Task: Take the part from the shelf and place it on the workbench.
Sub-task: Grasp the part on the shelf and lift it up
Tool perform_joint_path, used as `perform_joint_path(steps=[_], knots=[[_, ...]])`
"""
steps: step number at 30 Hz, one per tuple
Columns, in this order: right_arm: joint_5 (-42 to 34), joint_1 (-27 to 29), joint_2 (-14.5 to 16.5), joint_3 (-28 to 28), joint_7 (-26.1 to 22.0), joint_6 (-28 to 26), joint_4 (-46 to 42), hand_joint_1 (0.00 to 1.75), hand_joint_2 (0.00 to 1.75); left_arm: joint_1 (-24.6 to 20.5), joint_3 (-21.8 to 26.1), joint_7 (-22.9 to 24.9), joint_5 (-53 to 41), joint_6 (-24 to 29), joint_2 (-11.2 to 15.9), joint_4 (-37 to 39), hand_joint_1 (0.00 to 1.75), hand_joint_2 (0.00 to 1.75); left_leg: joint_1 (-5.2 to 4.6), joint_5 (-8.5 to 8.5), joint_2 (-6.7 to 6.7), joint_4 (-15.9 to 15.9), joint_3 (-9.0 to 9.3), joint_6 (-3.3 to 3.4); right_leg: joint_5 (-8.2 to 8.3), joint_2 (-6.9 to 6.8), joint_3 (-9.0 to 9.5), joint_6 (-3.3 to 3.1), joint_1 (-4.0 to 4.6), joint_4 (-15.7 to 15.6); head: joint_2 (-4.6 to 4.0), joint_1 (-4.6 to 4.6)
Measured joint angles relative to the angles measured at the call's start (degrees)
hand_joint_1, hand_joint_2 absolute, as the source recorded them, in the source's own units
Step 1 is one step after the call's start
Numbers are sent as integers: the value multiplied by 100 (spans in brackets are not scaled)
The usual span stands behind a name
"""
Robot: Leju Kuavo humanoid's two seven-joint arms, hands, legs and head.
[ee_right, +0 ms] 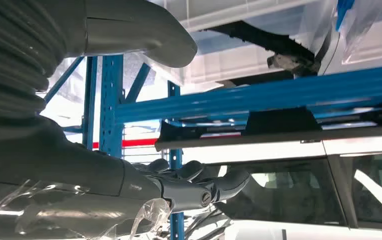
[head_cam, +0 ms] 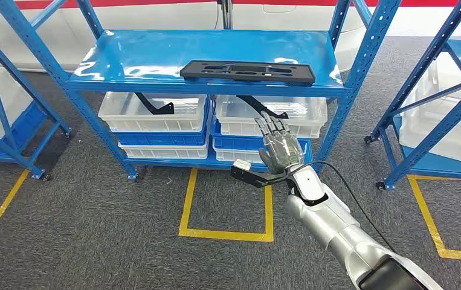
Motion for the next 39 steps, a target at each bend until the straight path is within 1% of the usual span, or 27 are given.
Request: perform_joint_path(steps=[3, 6, 7, 8, 9, 11, 12, 13, 14, 16, 17, 18, 21, 22, 23, 24, 26, 27, 28, 29, 31, 32, 33, 34, 37, 38, 39], knots=[[23, -13, -1, 0, 0, 18, 0, 0, 175, -16, -4, 0, -11, -1, 5, 8, 0, 0, -40, 172, 3, -546, 220, 69, -71, 20, 41, 58, 33, 2, 2, 1], [43, -18, 5, 0, -12, 51, -3, 0, 175, -17, -8, -1, -13, -2, 5, 10, 0, 0, -44, 132, 2, -642, 289, 143, -161, 25, 70, 148, 31, 22, 2, 1], [45, -18, 10, 0, -14, 61, -5, 0, 175, -17, -8, -4, -11, -2, 4, 10, 0, 0, -33, 116, -1, -647, 312, 174, -229, 14, 37, 182, 23, 124, 2, 1], [49, -20, 16, 0, -16, 73, -9, 0, 175, -20, -8, -8, -11, -2, 4, 10, 0, 0, -22, 103, -3, -654, 340, 205, -355, 3, -69, 216, 14, 359, 2, 1], [52, -20, 21, 1, -16, 85, -11, 0, 175, -26, -8, -13, -10, -1, 4, 11, 0, 0, -16, 86, -5, -656, 364, 233, -522, -7, -254, 243, 6, 729, 2, 1], [60, -5, 25, 3, -15, 111, -13, 0, 175, -32, -8, -17, -5, -1, 7, 12, 0, 0, -15, 39, -9, -655, 413, 267, -840, -13, -768, 276, 3, 1626, 2, 0], [63, 9, 25, 4, -15, 121, -13, 0, 175, -26, -9, -17, -1, -3, 7, 11, 0, 0, -15, 8, -14, -654, 447, 272, -864, -14, -962, 280, 3, 1896, 2, 0], [65, 21, 25, 5, -16, 128, -13, 0, 175, -18, -9, -17, 3, -6, 6, 11, 0, 0, -15, -26, -22, -653, 491, 266, -765, -16, -1048, 276, 3, 1935, 2, 1], [66, 26, 26, 6, -18, 130, -13, 0, 175, -12, -9, -17, 6, -9, 4, 10, 0, 0, -14, -63, -29, -653, 547, 254, -545, -18, -1000, 262, 3, 1705, 2, 1], [65, 17, 31, 7, -32, 131, -13, 0, 175, -15, -9, -17, 7, -13, -3, 10, 0, 0, -22, -149, -40, -654, 671, 216, 11, -25, -657, 218, 8, 808, 2, 2], [64, 7, 37, 7, -42, 131, -13, 0, 175, -23, -9, -18, 8, -13, -6, 10, 0, 0, -33, -198, -43, -654, 719, 190, 198, -28, -488, 189, 15, 403, 2, 2], [66, -1, 47, 7, -53, 132, -13, 0, 175, -31, -9, -19, 8, -13, -8, 10, 0, 0, -44, -239, -45, -661, 750, 161, 285, -29, -381, 157, 22, 148, 2, 2], [68, -18, 87, 9, -73, 139, -15, 0, 175, -39, -9, -21, 9, -12, -8, 10, 0, 0, -46, -324, -40, -689, 785, 67, 258, -17, -307, 55, 30, -2, 2, 1], [68, -27, 101, 9, -75, 140, -19, 0, 175, -39, -9, -22, 9, -9, -8, 10, 0, 0, -39, -382, -35, -611, 758, 37, 247, -14, -288, 21, 22, -13, 1, 0], [69, -36, 119, 9, -78, 140, -23, 0, 175, -41, -9, -23, 9, -7, -9, 10, 0, 0, -30, -491, -32, -404, 664, 9, 238, -12, -264, -11, 11, -26, 1, 0], [69, -43, 138, 9, -79, 140, -27, 0, 175, -42, -9, -23, 9, -5, -10, 10, 0, 0, -15, -651, -30, -43, 481, -14, 223, -13, -243, -36, 5, -32, 1, -1], [70, -43, 159, 9, -81, 144, -28, 0, 175, -40, -9, -24, 9, -3, -14, 10, 0, 0, 1, -980, -30, 899, -55, -53, 178, -13, -207, -66, 13, -30, 0, 0], [70, -34, 165, 10, -83, 147, -28, 0, 175, -34, -9, -24, 9, -3, -16, 10, 0, 0, 5, -1035, -30, 1229, -285, -63, 149, -12, -181, -68, 18, -29, 0, 0], [71, -24, 166, 10, -83, 150, -28, 0, 175, -26, -9, -24, 9, -3, -16, 10, 0, 0, 5, -970, -30, 1325, -407, -65, 116, -10, -142, -66, 20, -28, 1, 0], [72, -18, 169, 11, -83, 152, -28, 0, 175, -19, -9, -24, 9, -2, -16, 11, 0, 0, 3, -775, -30, 1149, -395, -55, 77, -8, -90, -60, 21, -28, 1, 0], [70, -20, 187, 11, -84, 152, -28, 0, 175, -13, -9, -24, 9, 1, -14, 12, 0, 0, -10, -207, -30, 249, -83, 3, -3, -3, 31, -38, 21, -33, 2, 0], [68, -26, 201, 11, -85, 152, -28, 0, 175, -15, -9, -24, 9, 3, -14, 13, 0, 0, -26, 15, -32, -204, 96, 40, -49, 7, 79, -15, 30, -31, 1, 1], [66, -31, 216, 12, -86, 151, -28, 0, 175, -19, -9, -24, 8, 4, -14, 13, 0, 0, -44, 135, -33, -503, 217, 73, -89, 17, 111, 11, 39, -32, 2, 1], [63, -35, 227, 13, -87, 151, -28, 0, 175, -23, -9, -24, 8, 4, -15, 14, 0, 0, -62, 165, -34, -646, 277, 103, -122, 27, 129, 39, 43, -36, 1, 2], [61, -42, 249, 13, -89, 151, -36, 0, 175, -27, -9, -24, 7, 4, -25, 14, 0, 0, -57, 116, -37, -674, 329, 177, -217, 22, 154, 130, 44, -8, 2, 1], [62, -48, 254, 13, -87, 150, -44, 0, 175, -27, -9, -24, 5, 5, -30, 14, 0, 0, -43, 103, -37, -684, 355, 207, -309, 9, 93, 164, 43, 142, 2, 1], [63, -54, 257, 14, -86, 150, -53, 0, 175, -31, -9, -24, 4, 6, -34, 14, 0, 0, -29, 90, -36, -692, 384, 237, -451, -3, -50, 197, 40, 438, 2, 2]])
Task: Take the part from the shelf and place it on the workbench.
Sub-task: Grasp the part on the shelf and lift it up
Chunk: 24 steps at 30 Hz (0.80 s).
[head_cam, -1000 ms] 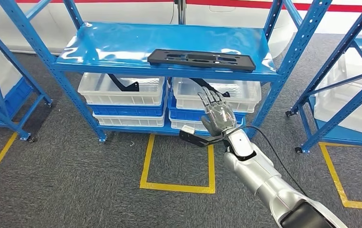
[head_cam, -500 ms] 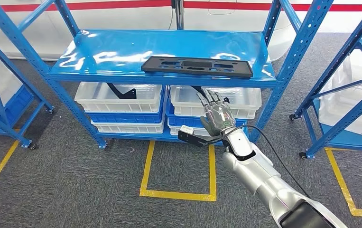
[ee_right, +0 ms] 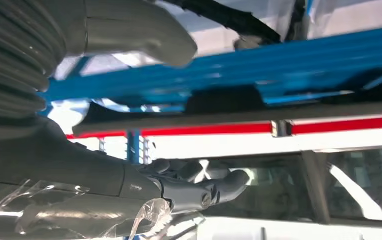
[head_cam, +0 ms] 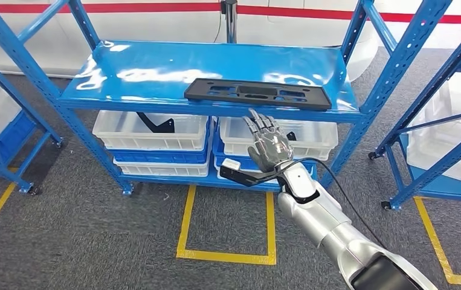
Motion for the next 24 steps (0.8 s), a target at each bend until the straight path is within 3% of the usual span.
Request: perform_joint_path(steps=[2, 3, 4, 5, 6, 8, 9, 10, 13, 15, 17, 19, 20, 21, 23, 24], knots=[[3, 3, 0, 3, 1, 2, -11, 0, 175, -10, 0, -1, -2, 3, -2, 1, 0, 0, -1, -47, -2, 3, 36, 42, -325, -13, -492, 38, -14, 878, 0, 1], [3, 15, -1, 7, 1, 4, -13, 0, 175, -8, 0, -2, -3, 3, -3, 1, 0, 0, -2, -74, -4, 5, 59, 48, -405, -14, -741, 45, -18, 1251, 0, 1], [3, 30, -1, 11, 2, 7, -13, 0, 175, 0, 0, -2, -3, 3, -3, 1, 0, 0, -2, -106, -7, 7, 92, 45, -368, -14, -905, 43, -20, 1426, 0, 1], [1, 41, -1, 15, 2, 11, -16, 0, 175, 9, 0, -2, -4, 1, -4, 1, 0, 0, -2, -143, -10, 8, 138, 37, -204, -15, -952, 34, -21, 1357, 0, 1], [-1, 46, 0, 19, 3, 17, -23, 0, 175, 16, 0, -2, -4, -1, -6, 1, 0, 0, -1, -187, -14, 9, 199, 24, 69, -17, -876, 20, -22, 1045, 0, 1], [-2, 43, 1, 22, 3, 34, -43, 0, 175, 11, 0, -4, -3, -2, -9, 1, 0, 0, -12, -281, -20, 7, 311, -20, 616, -26, -551, -12, -18, 154, 0, 1], [-2, 38, 4, 24, 2, 45, -53, 0, 175, 1, 0, -5, -2, -2, -9, 2, 0, 0, -22, -323, -21, 7, 344, -48, 749, -28, -419, -34, -16, -179, 0, 0], [-2, 34, 8, 27, 2, 56, -60, 0, 175, -7, 0, -7, -1, -2, -9, 2, 0, 0, -32, -355, -21, 4, 357, -76, 782, -28, -349, -57, -10, -357, 0, 0], [-5, 25, 24, 32, 3, 80, -78, 0, 175, -12, 0, -16, 2, 0, -10, 3, 0, 0, -27, -437, -16, 17, 368, -161, 705, -17, -306, -146, -4, -435, 0, 1], [-10, 14, 41, 32, 3, 83, -94, 0, 175, -16, 0, -20, 2, -1, -12, 3, 0, 0, -7, -643, -7, 413, 182, -226, 674, -13, -266, -205, -22, -448, -1, -1], [-19, 13, 58, 34, 3, 84, -102, 0, 175, -23, 0, -22, -1, -1, -14, 3, 0, 0, 10, -973, -2, 1325, -324, -278, 630, -12, -227, -245, -22, -446, -1, -2], [-26, 30, 63, 40, 3, 84, -102, 0, 175, -9, -1, -21, -3, 1, -14, 3, 0, 0, 15, -1100, -1, 2028, -797, -298, 577, -11, -175, -254, -13, -444, -2, -2], [-28, 41, 62, 44, 3, 84, -101, 0, 175, 4, -2, -20, -7, 0, -14, 3, 0, 0, 14, -992, -2, 2039, -878, -291, 542, -7, -132, -253, -9, -443, -2, -2], [-32, 48, 62, 47, 3, 83, -101, 0, 175, 13, -2, -19, -10, -1, -14, 3, 0, 0, 10, -778, -2, 1793, -831, -269, 506, -2, -78, -248, -4, -443, -2, -2], [-37, 48, 64, 50, 3, 82, -102, 0, 175, 16, -2, -17, -16, -2, -11, 7, 0, 0, -25, -209, -3, 836, -494, -182, 422, 5, 43, -226, 7, -449, -1, -2], [-40, 44, 66, 50, 3, 82, -102, 0, 175, 11, -2, -17, -17, -2, -9, 9, 0, 0, -47, -14, -1, 422, -324, -135, 381, 11, 88, -205, 15, -451, -1, -1]])
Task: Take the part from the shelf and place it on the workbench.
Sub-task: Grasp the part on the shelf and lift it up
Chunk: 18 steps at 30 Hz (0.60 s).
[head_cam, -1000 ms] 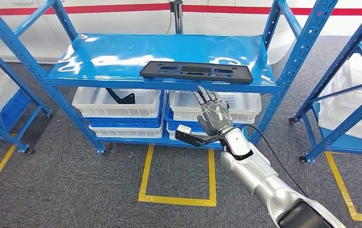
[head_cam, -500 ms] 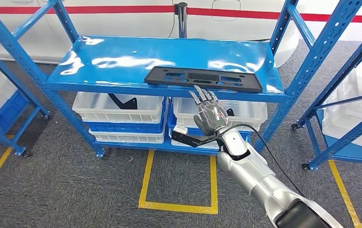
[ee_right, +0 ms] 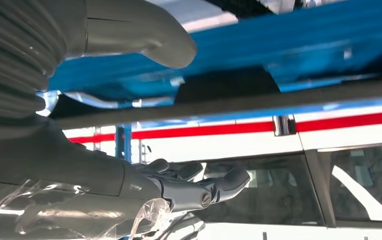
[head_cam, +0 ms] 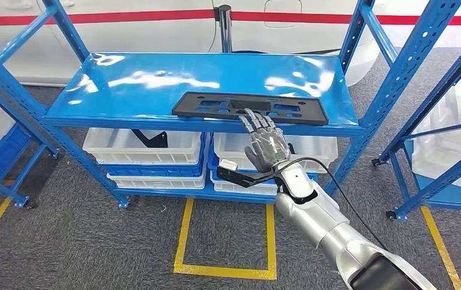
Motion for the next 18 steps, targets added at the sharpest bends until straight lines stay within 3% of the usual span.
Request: perform_joint_path(steps=[2, 4, 6, 7, 9, 10, 11, 14, 18], knots=[[-7, -6, 2, 2, 0, 0, 0, 0, 175, -6, 0, 7, -1, 0, 3, 4, 0, 0, -42, 111, 3, -376, 162, 69, -65, 12, 44, 54, 3, -10, 0, 1], [-16, -9, 7, 5, 1, -1, -1, 0, 175, -6, 0, 16, -1, 0, 1, 4, 0, 0, -31, 77, 4, -396, 202, 106, -120, 12, 67, 115, -5, -17, 0, 1], [-22, -18, 12, 7, 1, -2, -2, 0, 175, -10, 0, 17, -2, -1, 1, 6, 0, 0, 5, 51, 3, -422, 264, 157, -278, -7, -21, 190, -6, 234, 1, 1], [-23, -19, 13, 9, 1, -3, -2, 0, 175, -17, 0, 16, -3, -1, 1, 7, 0, 0, 19, 31, 3, -429, 296, 181, -437, -17, -186, 226, -15, 569, 0, 1], [-25, -3, 7, 15, 0, -2, -1, 0, 175, -27, 0, 15, -2, 0, 4, 9, 0, 0, 21, -26, 1, -427, 343, 217, -779, -24, -701, 283, -31, 1484, 0, 2], [-26, 18, 2, 19, 0, -2, 0, 0, 175, -20, 0, 15, -2, -1, 4, 9, 0, 0, 21, -58, -3, -426, 374, 218, -846, -26, -932, 299, -39, 1824, 0, 2], [-27, 39, -3, 22, 0, -2, 0, 0, 175, -9, 0, 16, -2, -1, 4, 9, 0, 0, 23, -93, -7, -425, 416, 212, -779, -27, -1056, 304, -45, 1934, 0, 2], [-30, 64, -8, 24, 0, -2, 0, 0, 175, 11, 0, 17, -2, -2, 4, 9, 0, 0, 29, -179, -20, -423, 540, 185, -275, -30, -953, 290, -52, 1432, 1, 2], [-30, 64, -8, 24, 0, -2, 0, 0, 175, 10, 0, 16, -2, -2, 4, 9, 0, 0, 29, -192, -21, -423, 561, 180, -168, -30, -891, 285, -51, 1273, 1, 2]])
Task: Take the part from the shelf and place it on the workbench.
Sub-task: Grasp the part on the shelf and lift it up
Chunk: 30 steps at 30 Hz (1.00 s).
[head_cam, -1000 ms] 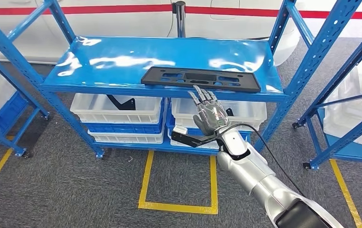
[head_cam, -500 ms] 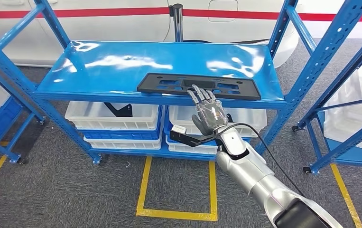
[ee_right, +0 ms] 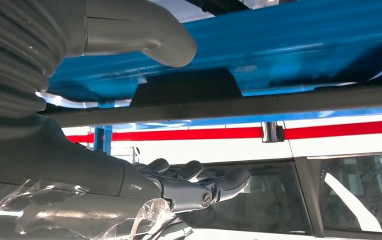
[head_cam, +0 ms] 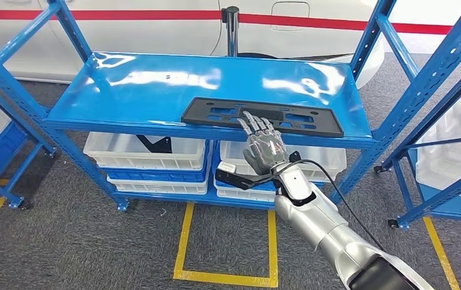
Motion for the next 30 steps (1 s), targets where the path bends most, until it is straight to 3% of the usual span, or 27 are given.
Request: perform_joint_path(steps=[2, 4, 5, 6, 7, 9, 10, 11, 12, 13, 15, 16, 18, 21, 23, 25, 26, 27, 28, 30], knots=[[0, -1, 0, 0, 0, 0, 0, 0, 175, -1, 0, -1, 0, 0, -1, 0, 0, 0, 0, -11, 0, 0, 17, -4, 81, -1, 52, -3, 0, -132, 0, 0], [0, -2, -1, 0, 0, 1, 1, 0, 175, -6, 0, -1, 0, 0, -2, 0, 0, 0, 0, -55, -1, -4, 70, -27, 333, -8, 245, -16, 0, -606, 0, 0], [0, -6, -2, 1, 0, 2, 1, 0, 175, -15, 0, -1, 0, 0, -2, 1, 0, 0, -9, -94, -2, -4, 102, -52, 423, -9, 367, -46, 4, -878, -1, -1], [-1, -17, 0, 3, 0, 3, 1, 0, 175, -24, 0, -1, 0, -1, -1, 1, 0, 0, -7, -229, 3, 169, 49, -120, 480, -7, 499, -122, 3, -1140, -1, -1], [-1, -27, 4, 4, 0, 5, 1, 0, 175, -33, 0, -1, 0, -2, -1, 1, 0, 0, 0, -407, 8, 495, -108, -188, 444, -3, 568, -197, 4, -1242, -2, -2], [-1, -33, 15, 7, 0, 27, 0, 0, 175, -38, 0, -1, -1, -5, 1, 2, 0, 0, 29, -832, 20, 1511, -655, -317, 341, 9, 653, -326, 2, -1293, -2, -2], [-1, -21, 16, 7, 0, 43, 1, 0, 175, -32, 0, 0, -2, -7, 1, 2, 0, 0, 37, -921, 20, 1899, -909, -334, 314, 13, 677, -335, 3, -1292, -2, -2], [-2, -6, 16, 7, 0, 62, 1, 0, 175, -21, 0, 1, -2, -9, 1, 2, 0, 0, 43, -889, 20, 2069, -1064, -345, 282, 18, 714, -339, 3, -1291, -2, -2], [-3, 6, 15, 8, -1, 82, 2, 0, 175, -12, 0, 1, -2, -10, 1, 2, 0, 0, 48, -728, 20, 1978, -1090, -349, 244, 25, 764, -338, 1, -1291, -2, -2], [-6, 12, 16, 9, -2, 97, 2, 0, 175, -8, 0, 1, -2, -11, 2, 2, 0, 0, 53, -471, 20, 1646, -995, -343, 204, 30, 826, -332, 0, -1292, -1, -2], [-14, 4, 18, 11, -11, 123, 2, 0, 175, -9, 0, 2, -2, -11, 3, 5, 0, 0, 33, 84, 20, 684, -639, -287, 117, 45, 936, -295, 10, -1293, -2, -1], [-18, 0, 19, 11, -15, 131, 2, 0, 175, -12, 0, 3, -3, -11, 3, 7, 0, 0, 18, 244, 21, 325, -503, -249, 80, 55, 972, -267, 20, -1295, -1, -1], [-20, -3, 21, 12, -21, 143, 2, 0, 175, -13, 0, 8, -4, -15, 3, 11, 0, 0, -17, 309, 20, 29, -390, -184, 20, 74, 1009, -204, 34, -1310, -1, 0], [-22, -8, 24, 15, -20, 151, 1, 0, 175, -12, 0, 8, -4, -17, 1, 10, 0, 0, 19, 267, 15, -7, -322, -107, -113, 47, 997, -111, 24, -1181, 0, -1], [-32, -11, 23, 18, -20, 189, 0, 0, 175, -23, 0, 6, -3, -18, 2, 10, 0, 0, 42, 234, 13, -24, -257, -50, -426, 20, 679, -55, 9, -520, 0, -1], [-56, 7, 19, 21, -20, 287, 1, 0, 175, -26, 0, 3, 3, -23, 3, 11, 0, 0, 45, 188, 12, -20, -212, -20, -747, 15, 156, -21, -5, 372, 0, -1], [-74, 21, 16, 22, -23, 350, 2, 0, 175, -19, 0, 1, 9, -28, 3, 11, 0, 0, 48, 161, 8, -18, -184, -22, -757, 13, -28, -10, -13, 609, 0, -1], [-93, 32, 14, 23, -27, 409, 2, 0, 175, -11, 0, -6, 15, -34, 2, 11, 0, 0, 53, 131, 4, -16, -148, -32, -642, 10, -99, -4, -22, 612, 0, 0], [-116, 36, 13, 25, -31, 468, 2, 0, 175, -5, 0, -30, 20, -47, 0, 11, 0, 0, 61, 98, -2, -15, -100, -49, -399, 6, -39, 0, -33, 346, 0, 0], [-182, 26, 13, 30, -35, 593, 4, 0, 175, -11, 0, -87, 23, -94, -2, 11, 0, 0, 63, 20, -13, -9, -3, -108, 154, -8, 311, 6, -52, -566, 0, 0]])
